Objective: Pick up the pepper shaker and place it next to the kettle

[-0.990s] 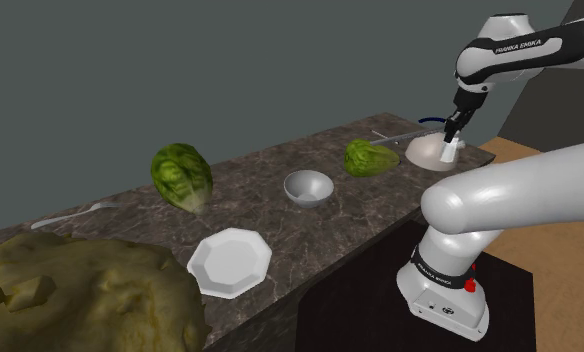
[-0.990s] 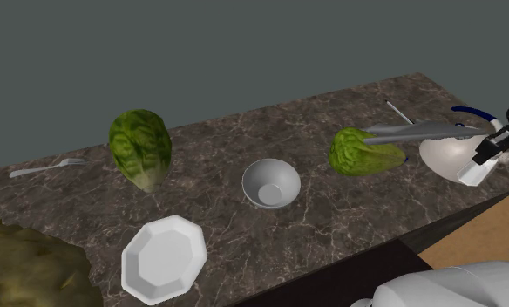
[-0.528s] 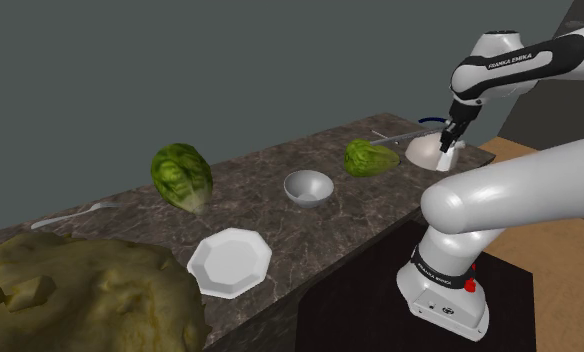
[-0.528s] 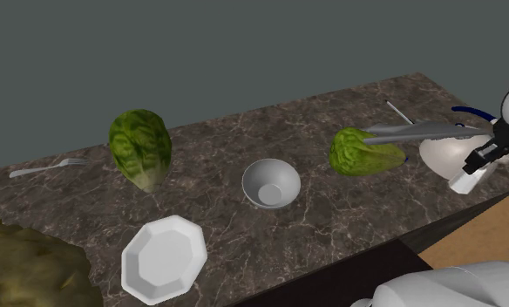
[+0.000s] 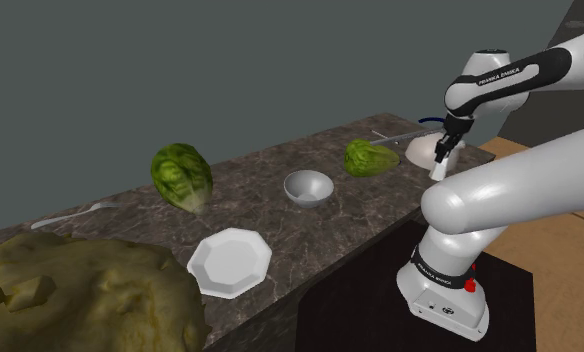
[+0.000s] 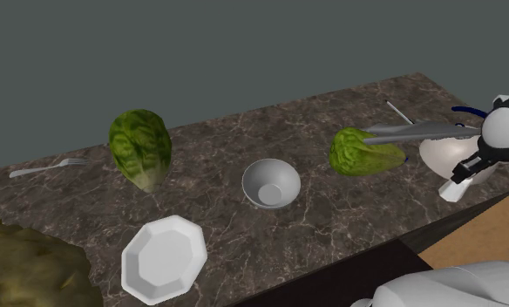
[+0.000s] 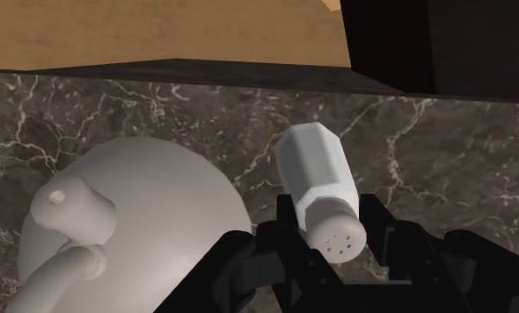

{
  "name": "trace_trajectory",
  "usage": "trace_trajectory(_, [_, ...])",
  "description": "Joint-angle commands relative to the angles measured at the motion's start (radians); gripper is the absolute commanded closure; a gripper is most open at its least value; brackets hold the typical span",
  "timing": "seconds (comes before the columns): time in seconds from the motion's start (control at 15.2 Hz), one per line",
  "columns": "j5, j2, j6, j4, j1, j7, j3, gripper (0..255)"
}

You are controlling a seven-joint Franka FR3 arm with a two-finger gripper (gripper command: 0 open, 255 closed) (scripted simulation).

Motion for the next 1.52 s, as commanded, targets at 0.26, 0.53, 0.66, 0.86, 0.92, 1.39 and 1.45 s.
trace_trajectory(0.26, [-0.017, 0.039, 0.061, -0.02, 0.007, 0.002, -0.034, 255])
trace_trajectory(0.53, [-0.017, 0.039, 0.061, -0.02, 0.007, 0.002, -0.034, 255])
trace_trajectory(0.66, [-0.017, 0.039, 0.061, -0.02, 0.007, 0.002, -0.034, 0])
trace_trajectory(0.86, [-0.017, 0.039, 0.061, -0.02, 0.007, 0.002, -0.034, 0])
trace_trajectory(0.92, [-0.017, 0.039, 0.061, -0.02, 0.007, 0.002, -0.034, 0])
trace_trajectory(1.39, [0.027, -0.077, -0.111, 0.03, -0.02, -0.006, 0.064, 0])
trace_trajectory(1.45, [0.027, -0.077, -0.111, 0.03, -0.02, -0.006, 0.064, 0])
